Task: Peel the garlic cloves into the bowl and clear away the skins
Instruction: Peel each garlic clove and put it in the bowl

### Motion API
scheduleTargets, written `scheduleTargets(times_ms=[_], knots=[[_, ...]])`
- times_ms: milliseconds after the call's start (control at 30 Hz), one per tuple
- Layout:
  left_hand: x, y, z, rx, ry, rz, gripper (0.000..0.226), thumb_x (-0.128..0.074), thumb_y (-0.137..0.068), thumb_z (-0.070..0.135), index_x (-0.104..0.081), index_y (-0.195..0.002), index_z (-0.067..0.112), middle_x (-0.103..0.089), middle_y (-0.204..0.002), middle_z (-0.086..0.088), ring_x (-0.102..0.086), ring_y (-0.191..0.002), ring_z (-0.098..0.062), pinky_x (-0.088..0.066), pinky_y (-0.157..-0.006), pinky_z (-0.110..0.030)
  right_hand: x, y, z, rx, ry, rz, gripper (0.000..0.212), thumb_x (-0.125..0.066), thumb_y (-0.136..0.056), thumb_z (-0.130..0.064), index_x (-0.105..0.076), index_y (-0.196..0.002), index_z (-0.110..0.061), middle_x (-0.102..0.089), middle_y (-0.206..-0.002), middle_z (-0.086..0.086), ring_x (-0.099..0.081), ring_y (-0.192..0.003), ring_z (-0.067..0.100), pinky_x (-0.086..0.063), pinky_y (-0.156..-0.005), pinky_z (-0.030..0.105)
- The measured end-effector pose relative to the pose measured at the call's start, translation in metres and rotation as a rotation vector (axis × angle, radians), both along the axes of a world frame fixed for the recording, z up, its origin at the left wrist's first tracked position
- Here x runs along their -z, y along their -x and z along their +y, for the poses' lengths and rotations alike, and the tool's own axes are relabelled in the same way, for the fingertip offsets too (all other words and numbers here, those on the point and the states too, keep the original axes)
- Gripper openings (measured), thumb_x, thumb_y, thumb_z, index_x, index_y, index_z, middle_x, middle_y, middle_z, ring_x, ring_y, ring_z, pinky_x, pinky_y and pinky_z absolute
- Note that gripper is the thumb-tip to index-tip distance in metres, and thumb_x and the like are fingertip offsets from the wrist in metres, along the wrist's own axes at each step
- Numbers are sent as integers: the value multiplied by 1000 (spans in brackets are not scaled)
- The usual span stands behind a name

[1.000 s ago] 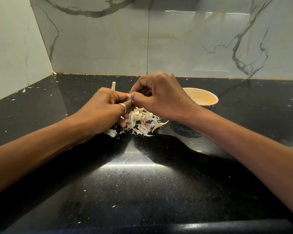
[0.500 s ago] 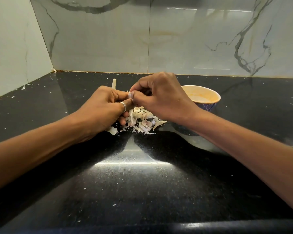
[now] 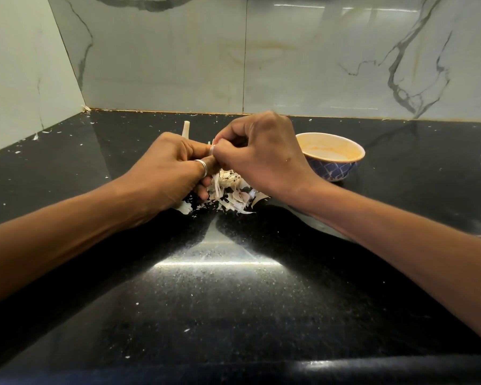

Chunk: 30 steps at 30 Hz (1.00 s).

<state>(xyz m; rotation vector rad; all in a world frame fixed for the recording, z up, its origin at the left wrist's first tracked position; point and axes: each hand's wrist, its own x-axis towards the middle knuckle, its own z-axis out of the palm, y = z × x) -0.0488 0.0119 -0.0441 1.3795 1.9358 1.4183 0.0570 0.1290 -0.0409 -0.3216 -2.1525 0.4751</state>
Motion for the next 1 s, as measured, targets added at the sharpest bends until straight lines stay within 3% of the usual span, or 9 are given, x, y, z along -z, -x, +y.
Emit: scheduleTargets(times_ms=[200,333,467,667,867,1000], knots=[[0,0,1,-21,-24,-3,24,-56,-100,5,-78,-98,15,-55,-57,-1,-52,-46,-10,-50,-50,-19,-3,-1,3,-14,55,-38,8,-75,-82,-15,-81,-77,-17,-65,-60,-17,-66,-64,-2,-50,-58,12],[0,1,2,-37,-71,-19,17,-62,-99,19,-78,-99,14,-57,-56,4,-52,-47,-9,-49,-50,-18,-8,-3,9,-71,126,-55,6,-77,-83,-10,-81,-84,-14,-75,-71,-5,-74,-66,9,-63,-68,34],[1,1,4,-35,-87,-41,18,-66,-97,24,-77,-99,10,-56,-60,3,-50,-48,-8,-48,-49,-18,-12,-3,14,-88,178,-10,14,-68,-86,-2,-79,-90,-10,-76,-73,1,-75,-63,13,-65,-68,39],[2,2,4,-54,-89,-59,15,-68,-96,21,-77,-98,9,-57,-61,1,-50,-48,-10,-50,-50,-19,-17,-7,17,-105,204,-23,4,-74,-92,-10,-77,-92,-8,-76,-73,3,-75,-63,12,-65,-68,36],[1,1,4,-54,-94,-62,16,-67,-96,22,-77,-97,9,-58,-64,-1,-50,-49,-9,-49,-50,-19,-21,-8,18,-91,115,-88,17,-71,-87,-4,-80,-97,-13,-76,-83,-6,-74,-75,6,-64,-74,31],[1,1,3,-36,-101,-62,16,-66,-96,22,-77,-101,11,-59,-60,4,-51,-48,-5,-48,-49,-16,-18,-8,15,-110,79,-142,11,-73,-87,-10,-82,-91,-14,-76,-76,-7,-74,-71,9,-62,-68,34]])
